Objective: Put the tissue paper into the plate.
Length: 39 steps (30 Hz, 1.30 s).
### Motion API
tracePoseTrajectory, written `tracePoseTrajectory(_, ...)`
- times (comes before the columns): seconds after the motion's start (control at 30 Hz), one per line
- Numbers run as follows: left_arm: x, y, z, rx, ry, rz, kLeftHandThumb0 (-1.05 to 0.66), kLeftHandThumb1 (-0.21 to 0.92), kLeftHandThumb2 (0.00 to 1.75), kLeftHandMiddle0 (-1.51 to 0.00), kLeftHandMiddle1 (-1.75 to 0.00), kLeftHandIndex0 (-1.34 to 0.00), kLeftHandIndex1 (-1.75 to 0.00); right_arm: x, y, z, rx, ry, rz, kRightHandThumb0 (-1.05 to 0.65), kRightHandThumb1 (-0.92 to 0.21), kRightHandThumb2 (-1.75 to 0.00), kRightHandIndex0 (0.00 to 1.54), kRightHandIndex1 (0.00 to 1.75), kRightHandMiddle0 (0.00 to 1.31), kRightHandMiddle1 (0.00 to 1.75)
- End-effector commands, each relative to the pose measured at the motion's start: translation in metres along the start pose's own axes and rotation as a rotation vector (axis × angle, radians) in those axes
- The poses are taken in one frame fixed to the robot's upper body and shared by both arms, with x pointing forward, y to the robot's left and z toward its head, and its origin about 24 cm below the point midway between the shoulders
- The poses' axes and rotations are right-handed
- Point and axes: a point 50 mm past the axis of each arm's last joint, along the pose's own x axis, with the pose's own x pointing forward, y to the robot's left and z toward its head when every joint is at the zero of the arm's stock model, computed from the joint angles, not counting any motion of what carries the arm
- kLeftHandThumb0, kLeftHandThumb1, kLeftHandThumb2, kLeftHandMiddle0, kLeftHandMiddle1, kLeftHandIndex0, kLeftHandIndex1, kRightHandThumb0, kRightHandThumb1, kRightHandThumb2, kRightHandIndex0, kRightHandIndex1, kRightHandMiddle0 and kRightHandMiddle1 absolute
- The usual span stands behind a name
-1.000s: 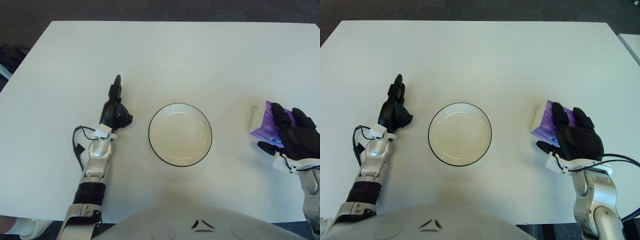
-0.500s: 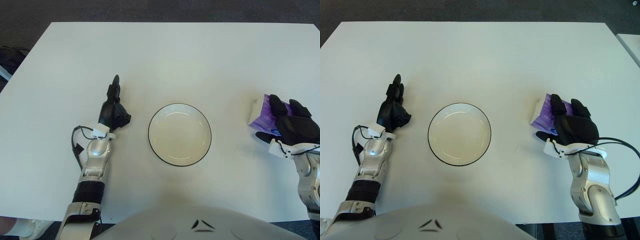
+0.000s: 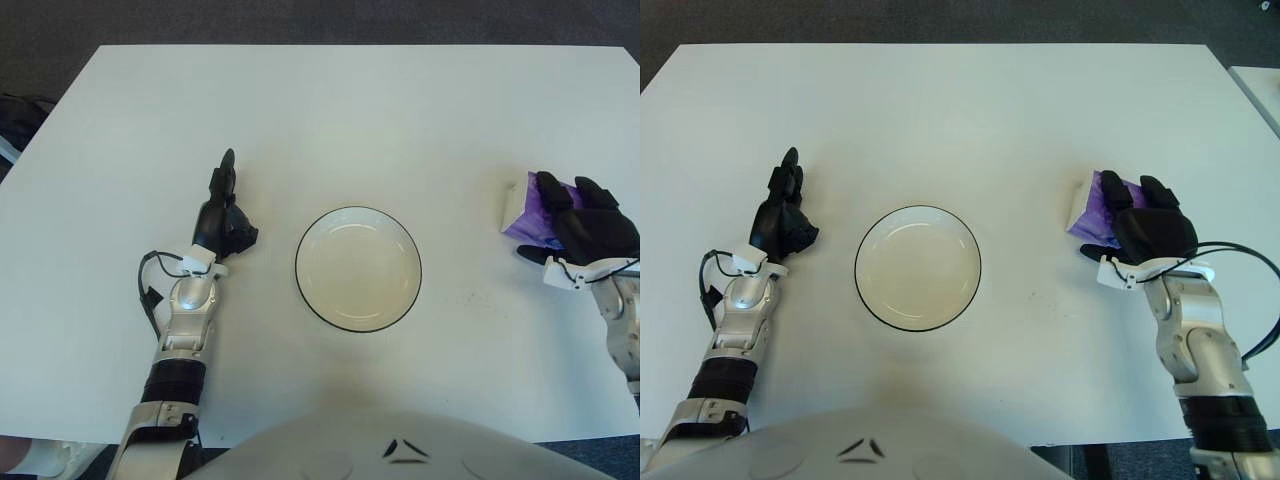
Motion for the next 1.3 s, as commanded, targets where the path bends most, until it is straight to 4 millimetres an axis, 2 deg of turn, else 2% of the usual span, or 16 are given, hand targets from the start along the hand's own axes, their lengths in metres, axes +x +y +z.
tracePoseTrajectory(0.0, -0.019, 0.0, -0.032, 0.013, 0.176, -0.003, -0.98, 0.92, 1.25, -0.09, -0.01, 0.0, -0.22, 0.0, 0.02, 0.001, 0.018, -0.016, 0.107, -1.05, -0.92, -0.57, 0.0, 0.0, 0.0, 0.0)
tracePoseTrajectory(0.77, -0.02, 0.006, -0.033, 0.024, 0.194, -0.001, -0.93, 0.92, 1.26, -0.08, -0.01, 0.0, -0.2, 0.009, 0.034, 0.01, 0.016, -0.054, 0.178, -1.05, -0.92, -0.5, 0.0, 0.0, 0.0, 0.0)
tracePoseTrajectory(1.03, -0.02, 0.007, -0.032, 0.026, 0.185, -0.007, -0.92, 0.92, 1.26, -0.09, -0.01, 0.0, -0.21, 0.007, 0.036, 0.015, 0.08, 0.001, 0.15, -1.05, -0.92, -0.43, 0.04, 0.02, 0.0, 0.0)
tracePoseTrajectory(1.1, -0.02, 0.007, -0.032, 0.027, 0.185, -0.006, -0.92, 0.92, 1.26, -0.09, -0.01, 0.0, -0.22, 0.007, 0.036, 0.016, 0.094, 0.015, 0.137, -1.05, -0.92, -0.34, 0.13, 0.05, 0.0, 0.18)
tracePoseTrajectory(1.13, -0.02, 0.007, -0.032, 0.026, 0.183, -0.006, -0.92, 0.92, 1.26, -0.1, -0.01, 0.0, -0.22, 0.007, 0.035, 0.016, 0.101, 0.023, 0.131, -1.05, -0.92, -0.33, 0.15, 0.05, 0.0, 0.2)
tracePoseTrajectory(1.17, -0.02, 0.006, -0.031, 0.025, 0.18, -0.008, -0.92, 0.92, 1.26, -0.1, -0.01, 0.0, -0.22, 0.007, 0.035, 0.017, 0.105, 0.029, 0.127, -1.04, -0.92, -0.28, 0.22, 0.1, 0.0, 0.44)
tracePoseTrajectory(1.2, -0.02, 0.006, -0.031, 0.024, 0.179, -0.009, -0.92, 0.92, 1.26, -0.09, -0.01, 0.0, -0.21, 0.007, 0.035, 0.017, 0.107, 0.034, 0.124, -1.02, -0.92, -0.25, 0.27, 0.14, 0.0, 0.6)
tracePoseTrajectory(1.23, -0.02, 0.006, -0.031, 0.023, 0.178, -0.009, -0.92, 0.92, 1.25, -0.09, -0.01, 0.0, -0.21, 0.007, 0.035, 0.017, 0.109, 0.037, 0.122, -1.01, -0.92, -0.21, 0.29, 0.31, 0.0, 0.82)
tracePoseTrajectory(1.27, -0.02, 0.006, -0.031, 0.021, 0.178, -0.011, -0.93, 0.92, 1.25, -0.09, -0.01, 0.0, -0.21, 0.007, 0.034, 0.018, 0.111, 0.043, 0.119, -0.95, -0.9, -0.17, 0.3, 0.65, 0.0, 1.15)
